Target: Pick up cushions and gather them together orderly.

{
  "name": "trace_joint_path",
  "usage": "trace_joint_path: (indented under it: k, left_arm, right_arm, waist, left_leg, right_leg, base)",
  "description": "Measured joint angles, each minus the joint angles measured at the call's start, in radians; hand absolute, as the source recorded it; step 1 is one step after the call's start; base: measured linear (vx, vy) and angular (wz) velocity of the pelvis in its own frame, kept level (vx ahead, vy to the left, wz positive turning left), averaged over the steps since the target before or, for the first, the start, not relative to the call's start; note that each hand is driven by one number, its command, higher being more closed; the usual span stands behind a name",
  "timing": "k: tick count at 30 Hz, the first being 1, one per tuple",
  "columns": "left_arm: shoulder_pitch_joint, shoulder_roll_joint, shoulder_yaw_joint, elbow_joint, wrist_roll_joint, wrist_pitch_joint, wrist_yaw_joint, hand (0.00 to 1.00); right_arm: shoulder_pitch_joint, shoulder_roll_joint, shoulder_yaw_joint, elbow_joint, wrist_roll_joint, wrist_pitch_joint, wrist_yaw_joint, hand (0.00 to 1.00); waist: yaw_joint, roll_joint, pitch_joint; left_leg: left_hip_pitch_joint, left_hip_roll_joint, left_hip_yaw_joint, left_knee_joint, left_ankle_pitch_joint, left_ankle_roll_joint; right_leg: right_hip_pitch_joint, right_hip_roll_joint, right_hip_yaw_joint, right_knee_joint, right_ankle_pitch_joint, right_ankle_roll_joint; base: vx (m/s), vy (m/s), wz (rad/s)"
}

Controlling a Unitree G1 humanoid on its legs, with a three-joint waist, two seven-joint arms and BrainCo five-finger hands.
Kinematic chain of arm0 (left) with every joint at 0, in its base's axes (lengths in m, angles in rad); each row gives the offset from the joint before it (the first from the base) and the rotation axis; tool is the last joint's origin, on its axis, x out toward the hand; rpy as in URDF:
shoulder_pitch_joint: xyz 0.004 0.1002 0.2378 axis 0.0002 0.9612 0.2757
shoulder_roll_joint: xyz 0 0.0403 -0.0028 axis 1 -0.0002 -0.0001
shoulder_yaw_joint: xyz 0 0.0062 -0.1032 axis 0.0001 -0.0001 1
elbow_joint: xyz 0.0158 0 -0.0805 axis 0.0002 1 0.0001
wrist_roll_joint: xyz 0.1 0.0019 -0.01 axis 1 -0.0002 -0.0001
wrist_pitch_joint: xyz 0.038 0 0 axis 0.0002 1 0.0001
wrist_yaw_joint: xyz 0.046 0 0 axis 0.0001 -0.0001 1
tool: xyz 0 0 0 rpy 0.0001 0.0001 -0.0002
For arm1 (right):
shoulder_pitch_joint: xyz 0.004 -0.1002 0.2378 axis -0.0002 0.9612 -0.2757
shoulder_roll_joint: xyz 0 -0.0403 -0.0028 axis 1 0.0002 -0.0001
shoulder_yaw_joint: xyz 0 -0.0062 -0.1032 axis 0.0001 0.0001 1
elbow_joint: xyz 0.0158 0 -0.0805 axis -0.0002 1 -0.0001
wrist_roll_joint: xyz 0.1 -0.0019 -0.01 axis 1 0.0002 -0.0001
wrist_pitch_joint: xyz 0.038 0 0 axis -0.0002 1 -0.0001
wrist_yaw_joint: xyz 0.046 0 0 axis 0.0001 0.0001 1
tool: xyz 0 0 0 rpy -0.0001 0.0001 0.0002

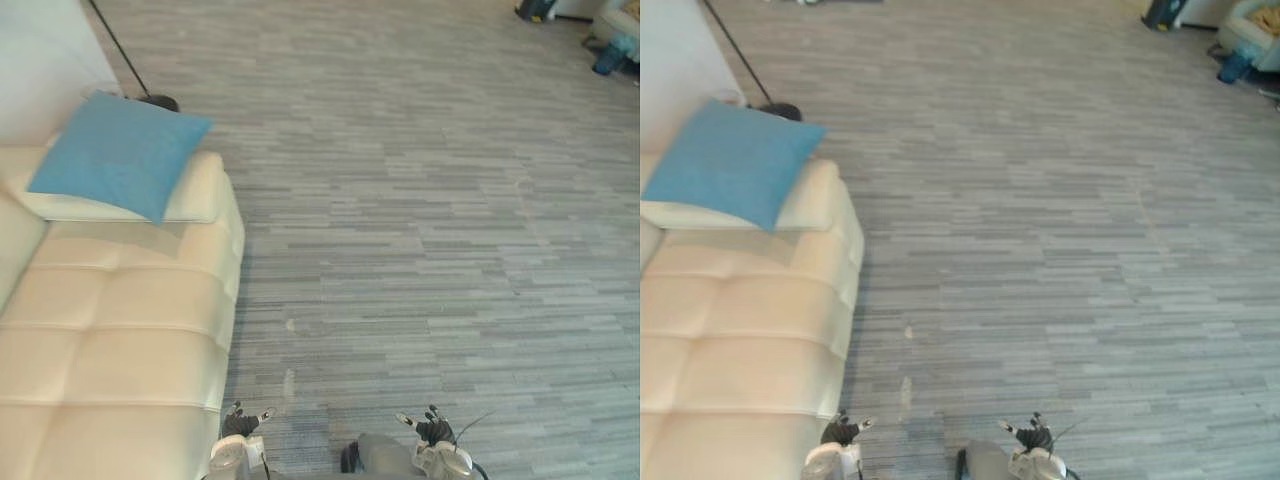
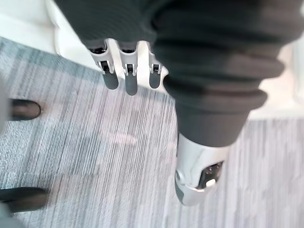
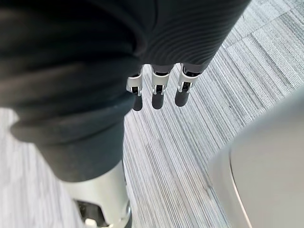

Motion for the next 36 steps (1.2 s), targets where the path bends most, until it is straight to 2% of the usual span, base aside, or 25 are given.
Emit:
trace_joint_path:
  k: [1,2,3,5,7,9,12,14,16,17,18,19,21,22,23,24,25,26,27,28,31,33,34,35,36]
  left_arm:
    - [0.001,-0.002,-0.001,0.006,0.002,0.000,-0.001,0.00]
    - [0.002,-0.008,0.002,0.015,0.004,0.002,-0.002,0.00]
    - [-0.009,-0.022,0.004,0.014,0.010,0.001,-0.004,0.00]
    - [-0.007,-0.044,0.009,0.003,0.012,0.000,-0.004,0.00]
    - [-0.006,-0.054,0.010,-0.003,0.012,-0.002,-0.006,0.00]
    - [0.000,-0.054,0.011,-0.023,0.012,-0.002,-0.005,0.00]
    - [0.002,-0.055,0.000,-0.054,0.011,-0.006,-0.004,0.00]
    - [0.004,-0.061,-0.006,-0.055,0.012,-0.006,-0.005,0.00]
    - [0.012,-0.062,-0.014,-0.057,0.012,-0.006,-0.005,0.00]
    - [0.015,-0.062,-0.013,-0.060,0.012,-0.007,-0.005,0.00]
    - [0.024,-0.062,-0.013,-0.059,0.013,-0.006,-0.004,0.00]
    - [0.027,-0.061,-0.013,-0.060,0.013,-0.006,-0.005,0.00]
    - [0.036,-0.061,-0.008,-0.059,0.012,-0.003,-0.005,0.00]
    - [0.035,-0.061,-0.008,-0.059,0.012,-0.003,-0.006,0.00]
    - [0.030,-0.059,-0.009,-0.060,0.011,-0.002,-0.005,0.00]
    - [0.027,-0.057,-0.009,-0.059,0.011,0.003,-0.005,0.00]
    - [0.028,-0.056,-0.009,-0.055,0.011,0.014,-0.005,0.00]
    - [0.029,-0.056,-0.009,-0.054,0.011,0.016,-0.005,0.00]
    - [0.030,-0.056,-0.009,-0.049,0.011,0.016,-0.004,0.00]
    - [0.032,-0.055,-0.008,-0.048,0.011,0.016,-0.004,0.00]
    - [0.031,-0.060,0.003,-0.034,0.010,0.018,-0.004,0.00]
    - [0.029,-0.066,0.025,-0.027,0.011,0.018,-0.005,0.00]
    - [0.029,-0.066,0.031,-0.017,0.011,0.019,-0.006,0.00]
    - [0.028,-0.066,0.032,-0.008,0.011,0.019,-0.005,0.00]
    - [0.029,-0.062,0.042,0.000,0.011,0.019,-0.009,0.00]
  right_arm:
    - [0.011,-0.001,-0.023,0.001,0.001,-0.001,-0.001,0.00]
    - [0.019,-0.014,-0.034,0.003,0.004,-0.001,-0.001,0.00]
    - [0.019,-0.017,-0.063,0.003,0.006,-0.003,-0.002,0.00]
    - [0.028,-0.015,-0.080,0.009,0.009,-0.003,-0.002,0.00]
    - [0.028,-0.015,-0.049,0.015,0.009,-0.003,-0.002,0.00]
    - [0.020,-0.013,-0.036,0.014,0.011,-0.004,-0.002,0.00]
    - [0.015,-0.013,-0.035,0.015,0.037,0.003,-0.001,0.00]
    - [0.018,-0.010,-0.055,0.011,0.038,0.007,-0.002,0.00]
    - [0.036,-0.017,-0.059,0.010,0.036,0.009,-0.003,0.00]
    - [0.039,-0.018,-0.059,0.012,0.036,0.012,-0.005,0.00]
    - [0.042,-0.017,-0.059,0.015,0.036,0.021,-0.009,0.00]
    - [0.042,-0.016,-0.059,0.015,0.036,0.023,-0.009,0.00]
    - [0.049,-0.005,-0.039,0.015,0.033,0.027,-0.006,0.00]
    - [0.049,-0.005,-0.039,0.015,0.032,0.027,-0.005,0.00]
    - [0.047,0.013,-0.037,0.012,0.032,0.027,-0.001,0.00]
    - [0.047,0.021,-0.030,0.011,0.031,0.026,0.002,0.00]
    - [0.053,0.024,-0.015,0.011,0.031,0.026,0.008,0.00]
    - [0.055,0.023,-0.014,0.005,0.031,0.027,0.012,0.00]
    - [0.070,0.021,-0.014,-0.028,0.031,0.024,0.016,0.00]
    - [0.069,0.020,-0.014,-0.028,0.031,0.021,0.017,0.00]
    - [0.062,0.013,-0.022,-0.024,0.033,0.013,0.019,0.00]
    - [0.058,0.016,-0.026,-0.020,0.036,0.007,0.019,0.00]
    - [0.058,0.014,-0.033,-0.019,0.037,0.006,0.020,0.00]
    - [0.058,0.013,-0.039,-0.018,0.038,0.007,0.020,0.00]
    - [0.056,0.003,-0.057,-0.011,0.038,0.007,0.018,0.00]
  waist:
    - [-0.006,-0.010,-0.004]
    - [-0.011,0.014,0.001]
    - [-0.014,0.029,0.007]
    - [-0.014,0.032,0.015]
    - [-0.008,0.025,0.022]
    - [0.002,0.007,0.028]
    - [0.019,-0.004,0.032]
    - [0.020,-0.004,0.034]
    - [0.020,0.009,0.023]
    - [0.020,0.014,0.020]
    - [0.022,0.024,0.010]
    - [0.021,0.024,0.005]
    - [0.034,-0.033,-0.036]
    - [0.038,-0.039,-0.036]
    - [0.043,-0.059,-0.024]
    - [0.040,-0.065,-0.020]
    - [0.038,-0.064,-0.018]
    - [0.039,-0.063,-0.017]
    - [0.037,-0.044,-0.016]
    - [0.036,-0.045,-0.017]
    - [0.028,-0.036,-0.009]
    - [0.015,-0.035,-0.009]
    - [0.011,-0.031,-0.009]
    - [0.007,-0.026,-0.011]
    - [0.011,-0.001,-0.019]
  left_leg:
    - [0.020,-0.007,-0.029,0.009,-0.001,-0.002]
    - [0.029,0.011,-0.059,0.031,-0.003,-0.005]
    - [0.004,0.022,-0.096,0.107,0.032,-0.015]
    - [-0.070,0.029,-0.163,0.374,0.140,-0.019]
    - [-0.194,0.052,-0.203,0.704,0.135,-0.034]
    - [-0.300,0.061,-0.180,0.826,0.105,-0.042]
    - [-0.439,0.060,-0.090,0.718,0.042,-0.033]
    - [-0.452,0.018,-0.024,0.490,0.041,-0.028]
    - [-0.452,-0.039,-0.017,0.261,0.099,-0.013]
    - [-0.454,-0.048,-0.021,0.218,0.124,0.016]
    - [-0.452,-0.064,-0.026,0.190,0.157,0.063]
    - [-0.453,-0.071,-0.029,0.190,0.173,0.068]
    - [-0.403,-0.143,-0.007,0.163,0.178,0.082]
    - [-0.384,-0.154,-0.005,0.150,0.174,0.083]
    - [-0.320,-0.179,-0.019,0.126,0.145,0.085]
    - [-0.289,-0.188,-0.031,0.122,0.128,0.087]
    - [-0.235,-0.192,-0.049,0.122,0.094,0.086]
    - [-0.211,-0.192,-0.057,0.119,0.084,0.087]
    - [-0.159,-0.184,-0.079,0.107,0.054,0.086]
    - [-0.137,-0.183,-0.089,0.097,0.042,0.083]
    - [-0.044,-0.154,-0.147,0.033,0.021,0.067]
    - [-0.026,-0.131,-0.208,0.037,-0.023,0.033]
    - [-0.017,-0.126,-0.240,0.054,-0.041,0.014]
    - [-0.013,-0.116,-0.257,0.061,-0.052,0.010]
    - [-0.015,-0.095,-0.297,0.085,-0.048,0.009]
  right_leg:
    - [0.030,-0.008,0.004,-0.101,0.135,-0.015]
    - [0.059,-0.001,-0.022,-0.105,0.154,-0.062]
    - [0.082,-0.002,-0.034,-0.090,0.128,-0.090]
    - [0.177,-0.007,-0.033,-0.089,0.076,-0.116]
    - [0.287,-0.009,-0.034,-0.127,0.056,-0.123]
    - [0.367,-0.017,-0.028,-0.175,0.044,-0.128]
    - [0.461,-0.036,-0.030,-0.243,0.017,-0.108]
    - [0.528,-0.061,-0.031,-0.277,-0.007,-0.075]
    - [0.566,-0.075,-0.033,-0.299,-0.059,-0.059]
    - [0.571,-0.075,-0.032,-0.289,-0.082,-0.052]
    - [0.586,-0.076,-0.032,-0.260,-0.123,-0.030]
    - [0.591,-0.077,-0.031,-0.256,-0.132,-0.022]
    - [0.552,-0.147,0.007,-0.093,-0.162,0.014]
    - [0.532,-0.154,0.014,-0.027,-0.162,0.026]
    - [0.430,-0.167,0.038,0.272,-0.106,0.112]
    - [0.374,-0.180,0.048,0.406,-0.079,0.134]
    - [0.302,-0.181,0.052,0.570,-0.071,0.123]
    - [0.277,-0.179,0.053,0.611,-0.075,0.117]
    - [0.201,-0.176,0.048,0.640,-0.086,0.104]
    - [0.172,-0.175,0.045,0.626,-0.087,0.104]
    - [0.117,-0.152,0.017,0.363,-0.111,0.072]
    - [0.122,-0.106,0.076,0.047,-0.031,0.065]
    - [0.131,-0.101,0.099,0.001,0.069,0.053]
    - [0.146,-0.091,0.094,0.003,0.076,0.029]
    - [0.162,-0.093,0.040,0.023,0.048,0.008]
  base:
    - [0.50,-0.145,0.07]
    - [0.54,-0.157,0.27]
    - [0.51,-0.164,0.25]
    - [0.58,-0.199,0.26]
    - [0.39,-0.138,0.20]
    - [0.32,-0.091,0.06]
    - [0.27,-0.020,0.04]
    - [0.30,0.027,-0.05]
    - [0.31,0.087,-0.09]
    - [0.33,0.160,-0.04]
    - [0.33,0.165,0.00]
    - [0.51,0.218,0.01]
    - [0.57,0.204,-0.04]
    - [0.52,0.203,0.10]
    - [0.49,0.208,0.23]
    - [0.56,0.202,0.36]
    - [0.46,0.138,0.28]
    - [0.49,0.102,0.39]
    - [0.30,0.056,0.32]
    - [0.46,0.010,0.46]
    - [0.40,-0.097,0.51]
    - [0.37,-0.188,0.72]
    - [0.37,-0.188,0.69]
    - [0.40,-0.188,0.72]
    - [0.49,-0.232,0.73]
